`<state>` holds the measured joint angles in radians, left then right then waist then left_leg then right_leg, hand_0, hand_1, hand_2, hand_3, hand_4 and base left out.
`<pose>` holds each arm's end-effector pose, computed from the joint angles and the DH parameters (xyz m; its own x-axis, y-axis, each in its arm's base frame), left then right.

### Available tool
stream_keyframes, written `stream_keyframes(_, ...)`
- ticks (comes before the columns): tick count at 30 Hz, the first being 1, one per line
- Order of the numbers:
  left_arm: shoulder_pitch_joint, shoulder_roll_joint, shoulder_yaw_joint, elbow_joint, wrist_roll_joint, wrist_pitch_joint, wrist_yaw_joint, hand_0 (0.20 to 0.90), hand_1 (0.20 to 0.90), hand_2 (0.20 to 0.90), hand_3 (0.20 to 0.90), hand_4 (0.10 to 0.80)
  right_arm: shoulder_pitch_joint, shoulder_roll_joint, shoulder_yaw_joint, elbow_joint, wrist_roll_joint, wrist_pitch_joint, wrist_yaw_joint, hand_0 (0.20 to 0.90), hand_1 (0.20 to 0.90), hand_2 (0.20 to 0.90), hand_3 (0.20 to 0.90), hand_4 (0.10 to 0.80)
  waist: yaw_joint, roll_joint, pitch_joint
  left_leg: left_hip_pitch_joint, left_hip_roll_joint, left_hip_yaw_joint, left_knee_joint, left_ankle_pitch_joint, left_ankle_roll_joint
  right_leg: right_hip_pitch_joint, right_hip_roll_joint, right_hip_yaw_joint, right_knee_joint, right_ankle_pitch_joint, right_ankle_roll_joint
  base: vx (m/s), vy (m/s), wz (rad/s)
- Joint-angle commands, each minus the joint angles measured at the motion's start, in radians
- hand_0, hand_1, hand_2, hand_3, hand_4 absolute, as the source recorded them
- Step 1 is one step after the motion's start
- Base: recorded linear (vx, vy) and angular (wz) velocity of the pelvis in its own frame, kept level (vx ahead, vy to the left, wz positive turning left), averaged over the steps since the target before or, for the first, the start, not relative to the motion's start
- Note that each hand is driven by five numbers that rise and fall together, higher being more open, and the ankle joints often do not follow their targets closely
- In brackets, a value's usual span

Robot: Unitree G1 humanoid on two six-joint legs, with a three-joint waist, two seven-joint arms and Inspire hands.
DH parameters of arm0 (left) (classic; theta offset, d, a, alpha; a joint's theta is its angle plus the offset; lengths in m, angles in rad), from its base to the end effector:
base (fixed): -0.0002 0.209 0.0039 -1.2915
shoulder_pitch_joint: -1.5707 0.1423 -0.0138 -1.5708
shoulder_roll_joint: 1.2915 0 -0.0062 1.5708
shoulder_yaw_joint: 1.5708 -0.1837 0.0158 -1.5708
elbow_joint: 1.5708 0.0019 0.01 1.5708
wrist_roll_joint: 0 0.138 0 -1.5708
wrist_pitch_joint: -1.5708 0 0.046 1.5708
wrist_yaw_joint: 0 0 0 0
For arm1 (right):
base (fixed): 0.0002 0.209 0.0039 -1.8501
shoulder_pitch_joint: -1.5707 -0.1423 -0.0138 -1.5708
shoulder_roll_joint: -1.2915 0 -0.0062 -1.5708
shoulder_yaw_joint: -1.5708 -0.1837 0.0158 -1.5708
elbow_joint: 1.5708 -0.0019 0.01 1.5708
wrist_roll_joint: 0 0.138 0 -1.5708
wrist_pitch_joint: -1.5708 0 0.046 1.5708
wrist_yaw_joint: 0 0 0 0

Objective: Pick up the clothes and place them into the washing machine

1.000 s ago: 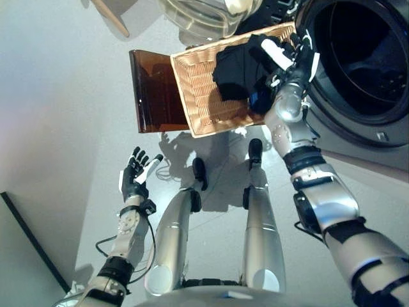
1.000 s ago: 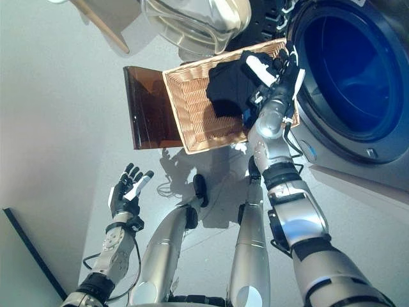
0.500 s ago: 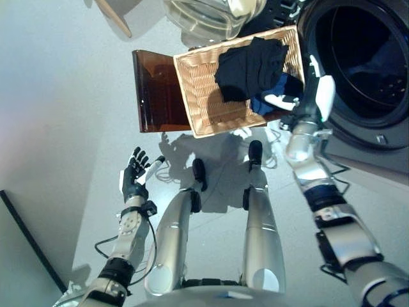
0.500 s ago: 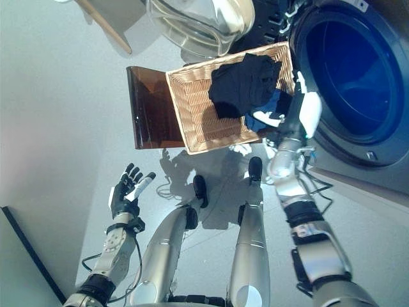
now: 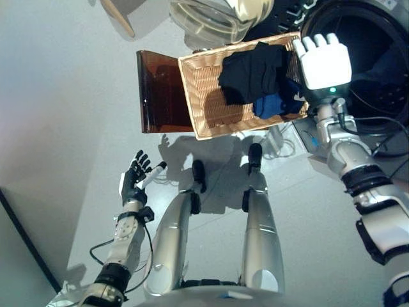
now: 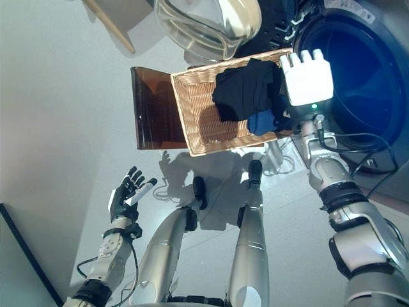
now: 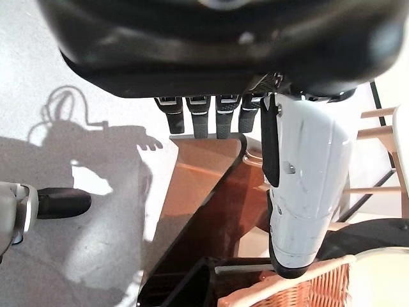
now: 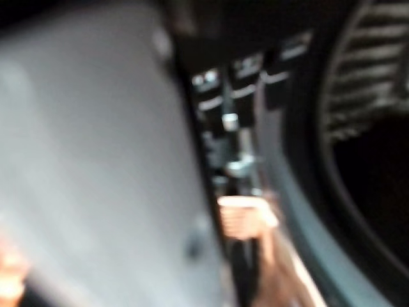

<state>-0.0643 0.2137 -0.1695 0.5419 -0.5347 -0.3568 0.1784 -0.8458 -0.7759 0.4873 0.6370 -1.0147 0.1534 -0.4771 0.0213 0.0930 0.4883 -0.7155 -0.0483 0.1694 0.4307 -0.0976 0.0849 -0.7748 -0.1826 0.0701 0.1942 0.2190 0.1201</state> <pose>0.1941 0.1827 -0.0242 0.9564 0.2147 -0.1979 -0.2556 0.9433 -0.2117 0.3288 -0.2531 0.1778 0.8475 0.1113 0.5190 0.5185 -0.3829 -0.7646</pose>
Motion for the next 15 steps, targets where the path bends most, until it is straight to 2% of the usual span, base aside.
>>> stream_keyframes(1, 0.053, 0.037, 0.038, -0.038, 0.017, -0.058, 0.014, 0.900, 0.900, 0.900, 0.900, 0.800, -0.175, -0.034, 0.033, 0.012, -0.030, 0.029, -0.014, 0.900, 0.900, 0.900, 0.900, 0.800, 0.032, 0.026, -0.051, 0.045, -0.025, -0.036, -0.185, 0.099, -0.061, 0.024, 0.041, -0.052, 0.139, -0.146, -0.030, 0.000, 0.000, 0.00)
stream_keyframes(15, 0.054, 0.033, 0.047, -0.069, 0.000, -0.061, 0.028, 0.900, 0.900, 0.900, 0.900, 0.800, -0.282, 0.111, 0.040, 0.100, 0.093, 0.018, -0.016, 0.900, 0.900, 0.900, 0.900, 0.800, 0.056, 0.034, -0.025, 0.038, -0.026, -0.050, -0.197, 0.121, -0.067, 0.025, 0.036, -0.065, 0.134, -0.145, -0.034, -0.007, -0.001, 0.06)
